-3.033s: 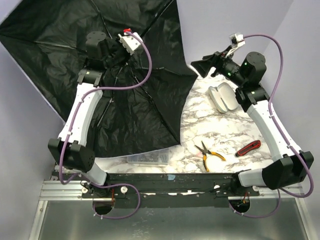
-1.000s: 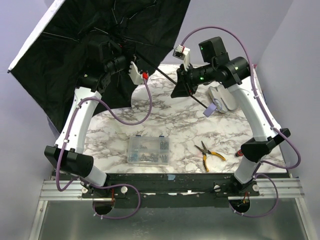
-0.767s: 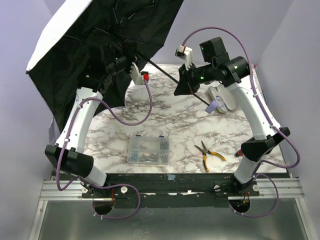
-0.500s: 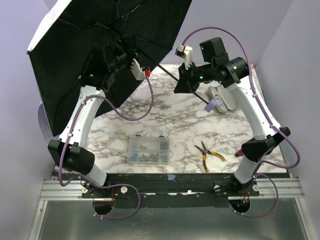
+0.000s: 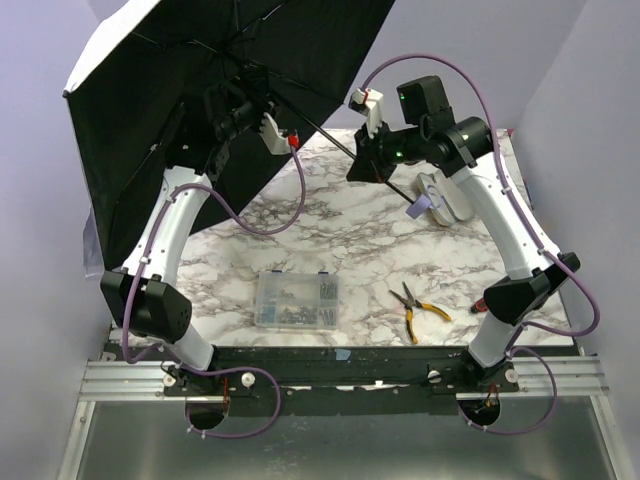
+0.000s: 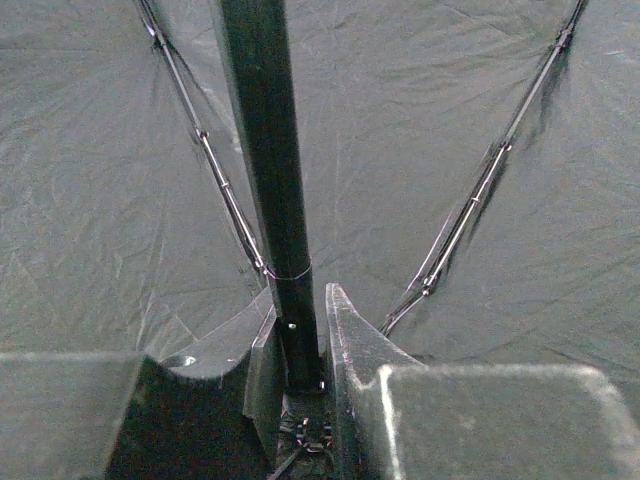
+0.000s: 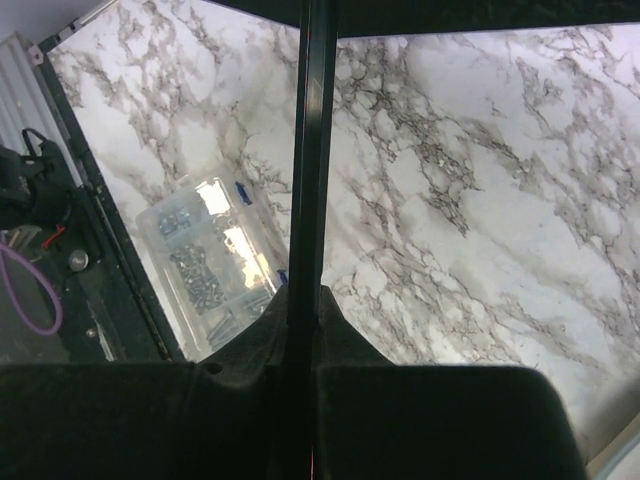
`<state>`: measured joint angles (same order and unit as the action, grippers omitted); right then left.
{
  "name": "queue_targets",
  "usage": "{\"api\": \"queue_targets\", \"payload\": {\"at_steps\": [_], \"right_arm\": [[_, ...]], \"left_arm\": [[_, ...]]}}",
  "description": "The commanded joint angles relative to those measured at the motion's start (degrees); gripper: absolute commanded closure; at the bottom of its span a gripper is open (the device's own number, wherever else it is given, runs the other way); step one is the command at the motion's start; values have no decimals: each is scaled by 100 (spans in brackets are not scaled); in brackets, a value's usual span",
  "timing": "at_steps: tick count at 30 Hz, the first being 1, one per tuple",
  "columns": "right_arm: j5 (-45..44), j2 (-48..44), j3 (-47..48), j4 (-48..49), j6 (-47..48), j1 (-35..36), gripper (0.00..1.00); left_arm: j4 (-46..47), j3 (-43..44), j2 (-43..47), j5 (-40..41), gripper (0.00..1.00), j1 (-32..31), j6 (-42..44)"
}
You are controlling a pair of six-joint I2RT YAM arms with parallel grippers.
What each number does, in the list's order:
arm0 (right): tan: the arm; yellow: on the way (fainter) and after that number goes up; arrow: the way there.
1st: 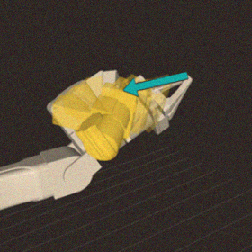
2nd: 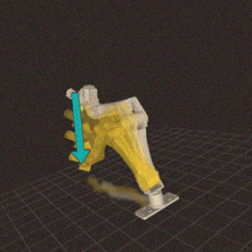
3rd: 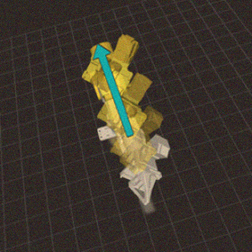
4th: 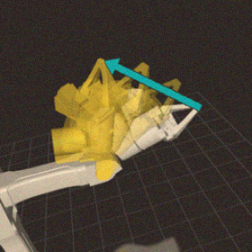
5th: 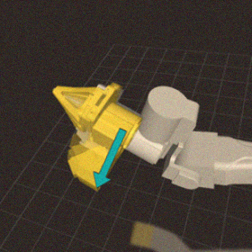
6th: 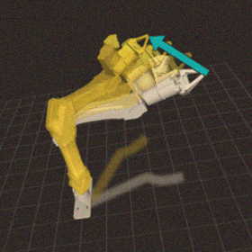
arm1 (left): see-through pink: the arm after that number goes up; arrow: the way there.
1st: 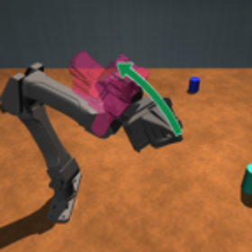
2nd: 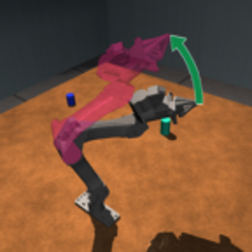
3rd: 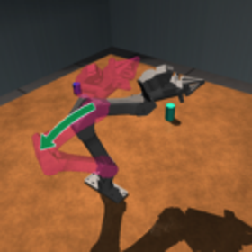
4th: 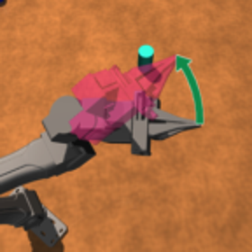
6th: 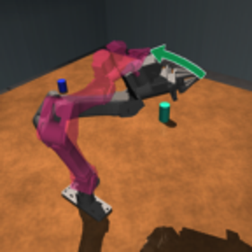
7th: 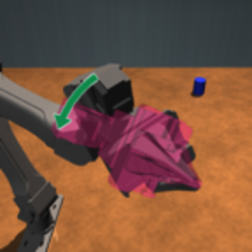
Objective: Open the umbrella
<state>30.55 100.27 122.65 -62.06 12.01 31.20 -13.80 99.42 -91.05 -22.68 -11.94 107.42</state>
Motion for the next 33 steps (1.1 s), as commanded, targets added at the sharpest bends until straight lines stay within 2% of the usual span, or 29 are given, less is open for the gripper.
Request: {"api": "queue_targets", "payload": {"at_steps": [1, 9, 23, 33], "right_arm": [[440, -620, -123, -1480, 594, 88, 99], [156, -512, -144, -1776, 793, 87, 99], [-100, -658, -549, -1909, 1036, 88, 99], [-226, -880, -1021, -1915, 1149, 83, 100]], "left_arm": [[1033, 201, -285, 1751, 80, 934, 196], [1116, 634, -610, 1972, 80, 1142, 226], [1084, 1908, -1332, 2222, 81, 1771, 421], [1003, 2271, -1477, 2469, 81, 2016, 486]]}}
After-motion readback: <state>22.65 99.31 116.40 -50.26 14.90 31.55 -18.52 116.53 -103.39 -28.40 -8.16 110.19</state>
